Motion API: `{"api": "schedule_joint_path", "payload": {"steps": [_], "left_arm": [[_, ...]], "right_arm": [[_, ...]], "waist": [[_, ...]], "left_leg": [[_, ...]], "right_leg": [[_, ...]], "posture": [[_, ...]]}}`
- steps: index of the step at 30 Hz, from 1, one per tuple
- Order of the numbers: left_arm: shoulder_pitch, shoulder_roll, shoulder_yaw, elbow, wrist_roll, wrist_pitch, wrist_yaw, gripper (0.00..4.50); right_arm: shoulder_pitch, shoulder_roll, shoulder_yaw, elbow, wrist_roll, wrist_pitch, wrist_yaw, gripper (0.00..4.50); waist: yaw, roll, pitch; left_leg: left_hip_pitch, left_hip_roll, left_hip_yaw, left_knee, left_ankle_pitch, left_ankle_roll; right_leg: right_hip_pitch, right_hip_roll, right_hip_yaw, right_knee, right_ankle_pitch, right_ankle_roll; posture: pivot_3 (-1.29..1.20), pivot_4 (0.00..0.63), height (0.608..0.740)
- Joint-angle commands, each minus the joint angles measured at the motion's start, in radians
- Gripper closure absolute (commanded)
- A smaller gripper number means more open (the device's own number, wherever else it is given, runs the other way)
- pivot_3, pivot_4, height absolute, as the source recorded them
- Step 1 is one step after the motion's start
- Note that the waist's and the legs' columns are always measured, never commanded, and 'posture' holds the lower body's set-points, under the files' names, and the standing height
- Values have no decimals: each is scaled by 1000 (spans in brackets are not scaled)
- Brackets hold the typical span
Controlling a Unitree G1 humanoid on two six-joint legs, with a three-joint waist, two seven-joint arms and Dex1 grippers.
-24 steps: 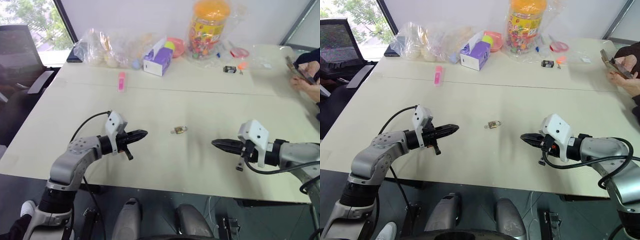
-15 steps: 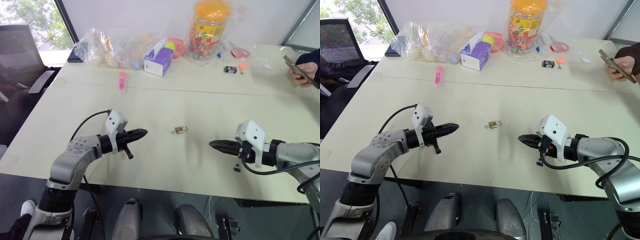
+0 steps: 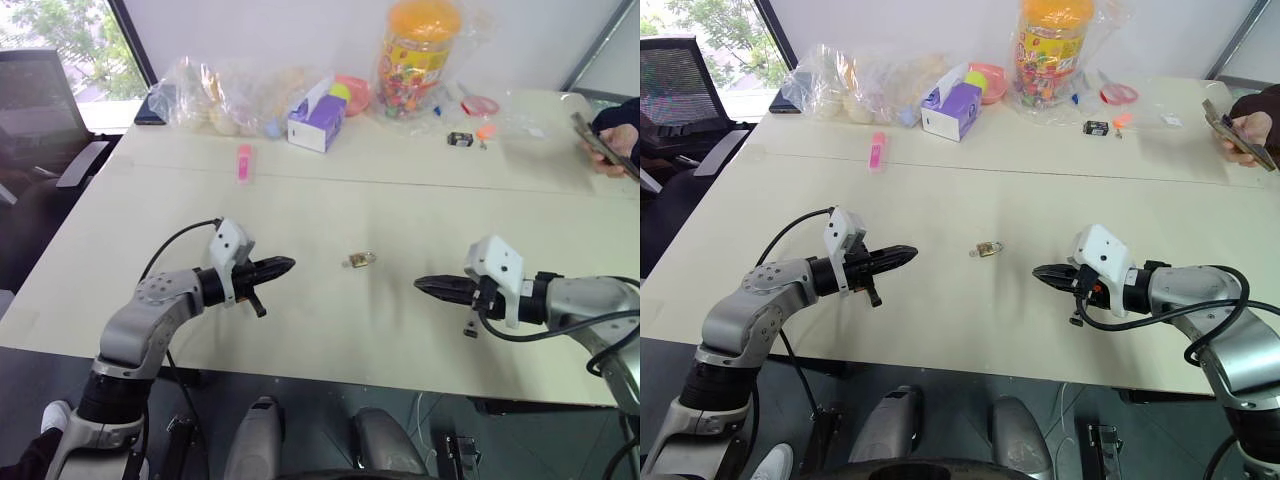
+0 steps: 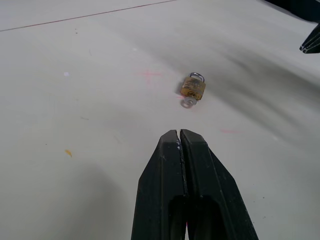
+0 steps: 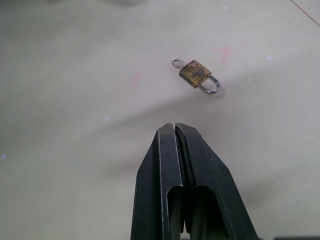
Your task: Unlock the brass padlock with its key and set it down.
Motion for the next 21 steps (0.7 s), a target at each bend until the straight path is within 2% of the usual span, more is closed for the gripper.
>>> {"api": "schedule_joint_path", "payload": {"steps": [1, 6, 8, 10, 14, 16, 18, 21], "left_arm": [[10, 17, 23, -35, -11, -6, 4, 4463], [33, 22, 31, -60, -16, -1, 21, 4463], [46, 23, 32, -71, -19, -1, 29, 4500], [47, 22, 29, -76, -19, 0, 35, 4500], [43, 14, 20, -79, -14, -7, 49, 4500], [44, 12, 21, -82, -15, -9, 56, 4500], [50, 10, 23, -88, -14, -10, 64, 4500], [82, 4, 25, -120, -12, -16, 86, 4500]], "right_arm": [[-30, -16, 4, 4, -6, -19, 17, 4500], [-84, -8, 41, 39, -16, -26, 38, 4500], [-147, -3, 90, 76, -37, -44, 63, 3961], [-223, 0, 159, 122, -79, -78, 99, 3144], [-457, 76, 370, 303, -218, -193, 201, 1005], [-530, 118, 433, 385, -263, -239, 237, 21], [-583, 162, 471, 472, -295, -279, 262, 21], [-709, 281, 528, 727, -357, -364, 283, 21]], "waist": [[0, 0, 0], [-2, 0, 0], [-4, 0, 0], [-4, 1, 0], [-10, 2, 1], [-9, 2, 1], [-3, 2, 1], [-7, 2, 2]], "left_leg": [[0, 0, 0, 0, 0, 0], [0, 0, 0, 0, 0, 0], [0, 0, 0, 0, 0, 0], [0, 0, 0, 1, 0, 0], [1, 0, 0, 2, 0, 0], [0, 1, 0, 2, 0, 0], [0, 1, 0, 2, 0, 0], [-1, 1, 1, 4, -1, 1]], "right_leg": [[0, 0, 0, 0, 0, 0], [0, 0, 0, 0, 0, 0], [0, 0, 0, 0, 0, 0], [0, 0, 0, 1, 0, 0], [-1, 0, 0, 2, 0, 0], [-1, 1, 0, 3, 0, 0], [-2, 1, 0, 3, 0, 0], [-2, 0, 0, 3, 0, 0]], "posture": [[0, 150, 740], [0, 150, 740], [0, 150, 740], [0, 150, 740], [0, 150, 740], [0, 150, 740], [0, 150, 740], [0, 150, 740]]}}
